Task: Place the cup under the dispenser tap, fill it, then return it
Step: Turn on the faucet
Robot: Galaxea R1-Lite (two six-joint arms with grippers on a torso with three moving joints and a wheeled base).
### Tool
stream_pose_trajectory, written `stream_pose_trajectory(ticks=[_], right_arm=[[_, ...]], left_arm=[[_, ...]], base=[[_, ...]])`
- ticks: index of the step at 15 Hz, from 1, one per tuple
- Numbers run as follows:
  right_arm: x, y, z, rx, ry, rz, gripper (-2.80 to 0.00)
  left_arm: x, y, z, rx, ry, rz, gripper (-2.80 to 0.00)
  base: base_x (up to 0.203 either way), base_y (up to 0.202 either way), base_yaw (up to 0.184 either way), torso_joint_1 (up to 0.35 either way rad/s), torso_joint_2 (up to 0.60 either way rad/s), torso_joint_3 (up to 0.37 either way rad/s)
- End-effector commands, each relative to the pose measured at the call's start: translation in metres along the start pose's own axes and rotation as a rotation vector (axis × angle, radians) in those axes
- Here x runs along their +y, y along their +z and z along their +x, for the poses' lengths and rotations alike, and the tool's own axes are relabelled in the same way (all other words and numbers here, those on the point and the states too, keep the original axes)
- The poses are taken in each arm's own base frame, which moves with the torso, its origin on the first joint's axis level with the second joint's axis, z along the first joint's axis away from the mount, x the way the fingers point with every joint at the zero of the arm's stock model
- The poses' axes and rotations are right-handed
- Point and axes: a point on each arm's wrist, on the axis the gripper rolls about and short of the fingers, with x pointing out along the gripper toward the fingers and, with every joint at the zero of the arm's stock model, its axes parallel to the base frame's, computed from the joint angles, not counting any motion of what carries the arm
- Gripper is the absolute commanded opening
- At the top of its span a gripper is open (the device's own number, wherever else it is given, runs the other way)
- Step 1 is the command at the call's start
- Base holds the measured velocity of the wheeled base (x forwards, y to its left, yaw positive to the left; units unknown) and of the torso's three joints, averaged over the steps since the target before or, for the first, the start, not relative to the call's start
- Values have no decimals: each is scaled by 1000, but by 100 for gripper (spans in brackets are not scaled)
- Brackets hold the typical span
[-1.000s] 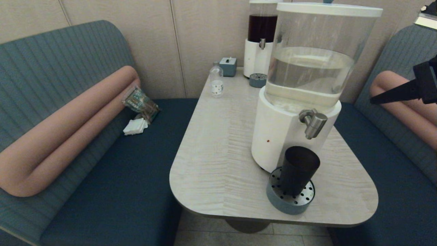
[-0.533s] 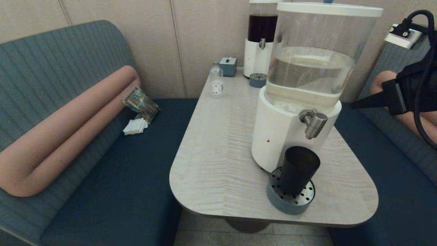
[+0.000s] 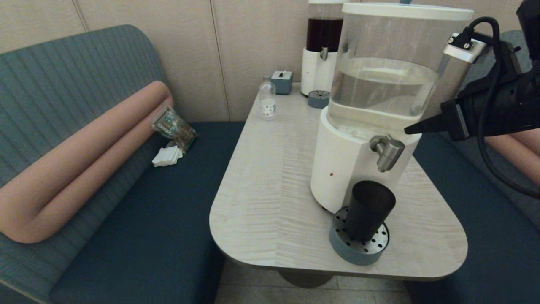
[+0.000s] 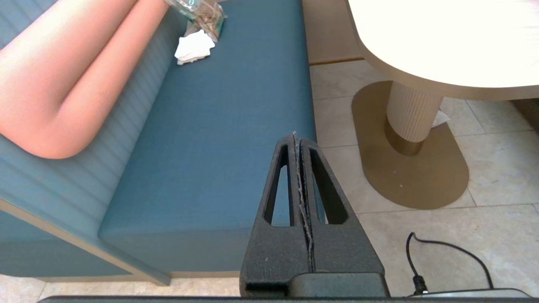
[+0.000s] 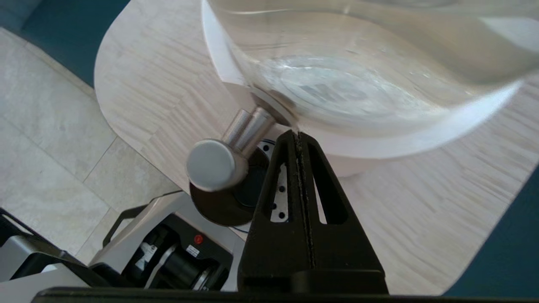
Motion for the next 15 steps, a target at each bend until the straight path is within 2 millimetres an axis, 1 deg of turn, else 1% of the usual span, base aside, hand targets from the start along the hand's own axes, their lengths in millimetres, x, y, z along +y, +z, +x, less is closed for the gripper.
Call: stream_pose_trajectory(ticks=[1,3,8,15], right_arm=[[3,0,8,13,18,-7,-280],[2,-1,14,23,23,-4,-280],[1,-2,21,39,28,2,-280],[10,0,28,39,60,-15,-280]], left_arm=[[0,0,0,2,0,1,-280],[0,0,0,2,0,1,-280],[0,0,0,2,0,1,-280],[0,0,0,2,0,1,-280]], base=[[0,0,0,0,0,0],[0,0,0,0,0,0],[0,0,0,0,0,0],[0,0,0,0,0,0]])
